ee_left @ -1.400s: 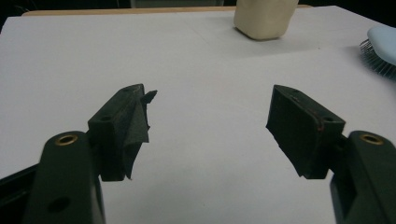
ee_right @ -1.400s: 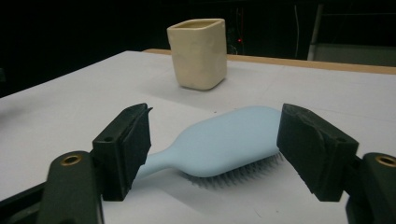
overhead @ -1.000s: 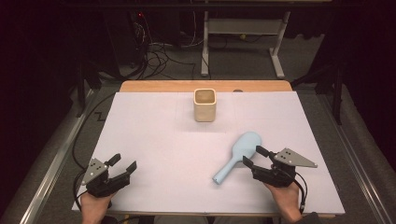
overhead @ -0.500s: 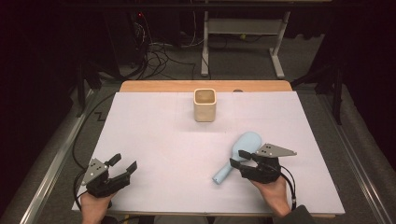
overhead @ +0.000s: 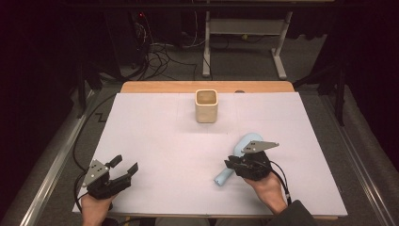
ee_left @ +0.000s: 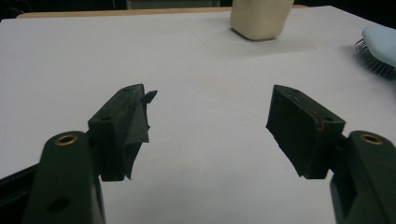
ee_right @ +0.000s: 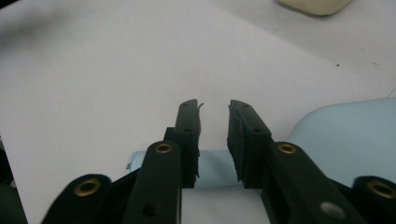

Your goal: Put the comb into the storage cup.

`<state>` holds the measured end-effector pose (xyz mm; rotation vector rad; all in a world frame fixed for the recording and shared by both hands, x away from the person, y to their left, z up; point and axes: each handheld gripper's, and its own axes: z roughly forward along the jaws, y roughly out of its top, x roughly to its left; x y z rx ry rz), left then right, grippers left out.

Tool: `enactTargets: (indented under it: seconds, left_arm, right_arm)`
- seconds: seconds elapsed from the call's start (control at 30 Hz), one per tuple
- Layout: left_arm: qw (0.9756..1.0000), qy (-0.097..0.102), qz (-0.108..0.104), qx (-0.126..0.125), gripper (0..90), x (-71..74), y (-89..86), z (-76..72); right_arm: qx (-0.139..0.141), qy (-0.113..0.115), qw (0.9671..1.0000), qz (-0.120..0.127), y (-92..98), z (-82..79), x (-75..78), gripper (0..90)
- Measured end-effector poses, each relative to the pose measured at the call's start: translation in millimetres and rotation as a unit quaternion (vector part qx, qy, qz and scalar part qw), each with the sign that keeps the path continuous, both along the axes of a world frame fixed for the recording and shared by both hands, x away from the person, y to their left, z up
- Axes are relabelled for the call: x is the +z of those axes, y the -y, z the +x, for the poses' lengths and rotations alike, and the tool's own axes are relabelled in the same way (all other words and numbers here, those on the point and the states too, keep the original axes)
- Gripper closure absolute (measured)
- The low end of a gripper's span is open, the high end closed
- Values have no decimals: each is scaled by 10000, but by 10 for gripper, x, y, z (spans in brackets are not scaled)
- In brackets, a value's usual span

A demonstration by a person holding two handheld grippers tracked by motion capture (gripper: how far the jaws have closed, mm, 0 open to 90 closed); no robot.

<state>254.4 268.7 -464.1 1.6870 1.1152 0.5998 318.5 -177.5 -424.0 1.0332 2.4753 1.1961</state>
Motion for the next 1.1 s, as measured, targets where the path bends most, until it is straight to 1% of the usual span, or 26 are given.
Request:
enactTargets:
  seconds: [0.03,0.07,0.1,0.13,0.17,0.2,0.27,0.3,0.37,0.4,0.43,0.47,0.5,0.53,0.57,0.6,0.63,0.7,0.73,0.77,0.87,0.9,1.1]
  left_arm:
    - [10000,3,5,10,297,0,0,0]
    - [10000,3,5,10,297,0,0,0]
    - [10000,15,-2,30,297,2,-4,-1]
    - [10000,17,-4,36,297,3,-6,-2]
    - [10000,17,-4,36,297,3,-6,-2]
    - [10000,20,-6,43,297,4,-9,-4]
    - [10000,21,-5,40,297,4,-10,-4]
    - [10000,19,5,36,297,4,-7,-4]
    - [10000,17,8,23,297,3,-4,-3]
    - [10000,17,8,23,297,3,-4,-3]
    - [10000,18,15,8,296,3,-1,-3]
    - [10000,18,15,8,297,3,-1,-3]
    - [10000,15,18,3,297,3,-1,-3]
    - [10000,15,18,3,297,3,-1,-3]
    - [10000,10,12,2,297,2,0,-3]
    - [10000,10,12,2,297,2,0,-3]
    - [10000,12,13,-3,297,2,1,-2]
    - [10000,8,17,-9,297,1,2,-1]
    - [10000,8,17,-9,297,1,2,-1]
    - [10000,7,23,-12,297,1,3,-1]
    - [10000,3,21,-13,297,2,4,-1]
    - [10000,-1,23,-16,297,2,4,0]
    - [10000,1,13,-11,297,0,5,3]
  right_arm:
    - [14,-52,10000,-82,-23,10,7,782]
    - [14,-52,10000,-82,-23,10,7,782]
    - [105,-117,9995,-270,-73,39,13,823]
    - [116,-140,9992,-362,-96,50,15,838]
    - [116,-140,9992,-362,-96,50,15,838]
    - [169,-214,9981,-551,-144,74,14,873]
    - [224,-300,9969,-695,-193,90,14,893]
    - [276,-340,9958,-809,-228,101,13,900]
    - [308,-435,9942,-933,-290,113,10,900]
    - [308,-435,9942,-933,-290,113,10,900]
    - [350,-497,9923,-1083,-346,128,5,900]
    - [350,-497,9923,-1083,-346,128,5,900]
    - [372,-565,9905,-1199,-400,141,-5,900]
    - [372,-565,9905,-1199,-400,141,-5,900]
    - [394,-625,9887,-1301,-443,154,-14,900]
    - [394,-625,9887,-1301,-443,154,-14,900]
    - [409,-670,9873,-1384,-477,165,-23,900]
    - [404,-701,9860,-1458,-502,171,-31,900]
    - [404,-701,9860,-1458,-502,171,-31,900]
    - [403,-745,9848,-1514,-520,179,-42,900]
    - [396,-793,9839,-1551,-527,185,-56,900]
    - [399,-848,9827,-1599,-529,192,-68,900]
    - [406,-903,9816,-1635,-525,192,-66,900]
